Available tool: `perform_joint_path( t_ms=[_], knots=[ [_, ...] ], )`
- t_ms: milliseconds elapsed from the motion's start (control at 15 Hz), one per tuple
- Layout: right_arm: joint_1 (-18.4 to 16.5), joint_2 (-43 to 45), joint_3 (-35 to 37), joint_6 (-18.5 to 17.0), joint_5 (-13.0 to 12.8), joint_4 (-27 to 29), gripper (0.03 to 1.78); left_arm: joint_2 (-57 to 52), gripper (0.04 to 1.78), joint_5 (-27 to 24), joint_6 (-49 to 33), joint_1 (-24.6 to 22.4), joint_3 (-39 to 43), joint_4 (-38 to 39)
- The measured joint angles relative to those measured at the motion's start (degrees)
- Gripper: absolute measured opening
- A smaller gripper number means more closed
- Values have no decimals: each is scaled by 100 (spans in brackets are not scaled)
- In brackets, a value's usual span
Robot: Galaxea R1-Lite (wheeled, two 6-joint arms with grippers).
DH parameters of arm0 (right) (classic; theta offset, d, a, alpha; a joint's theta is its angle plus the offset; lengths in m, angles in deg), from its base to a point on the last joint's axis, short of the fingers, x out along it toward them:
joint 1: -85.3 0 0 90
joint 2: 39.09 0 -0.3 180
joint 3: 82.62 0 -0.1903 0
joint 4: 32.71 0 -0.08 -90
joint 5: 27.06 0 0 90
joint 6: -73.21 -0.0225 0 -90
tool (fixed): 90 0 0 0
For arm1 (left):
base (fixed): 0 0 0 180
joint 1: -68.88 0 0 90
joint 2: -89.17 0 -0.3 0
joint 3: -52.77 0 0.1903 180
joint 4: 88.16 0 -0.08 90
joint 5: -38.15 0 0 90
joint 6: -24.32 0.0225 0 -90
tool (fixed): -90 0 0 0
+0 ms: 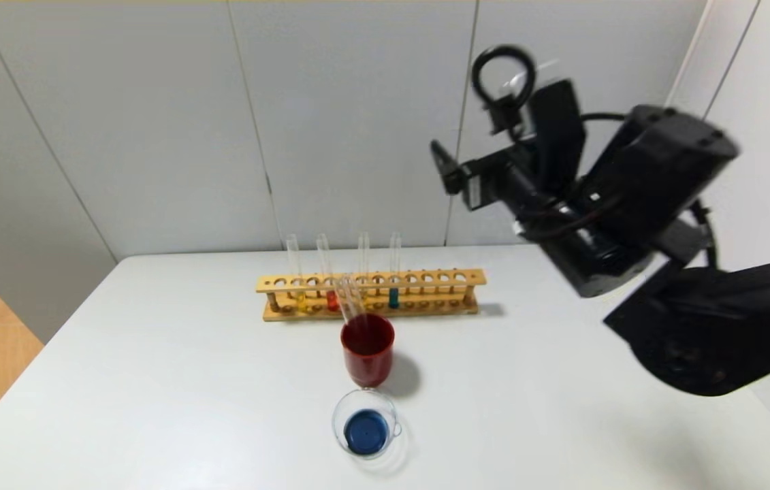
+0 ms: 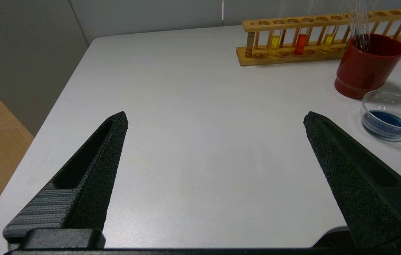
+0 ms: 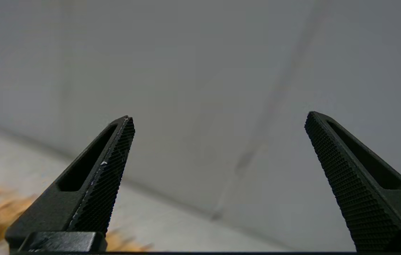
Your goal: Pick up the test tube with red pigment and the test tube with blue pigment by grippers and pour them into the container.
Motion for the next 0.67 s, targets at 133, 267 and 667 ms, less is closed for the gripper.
perform_joint_path(
  t_ms=[133, 267, 667],
  knots=[
    [-394, 955, 168, 433, -127, 269, 175, 0, 175, 0, 4, 2, 0, 0],
    [-837, 2113, 362, 662, -254, 907, 175, 0, 175, 2, 4, 2, 0, 2],
    [-1749, 5831, 590, 892, -835, 4636, 175, 0, 175, 2, 2, 2, 0, 0]
  ],
)
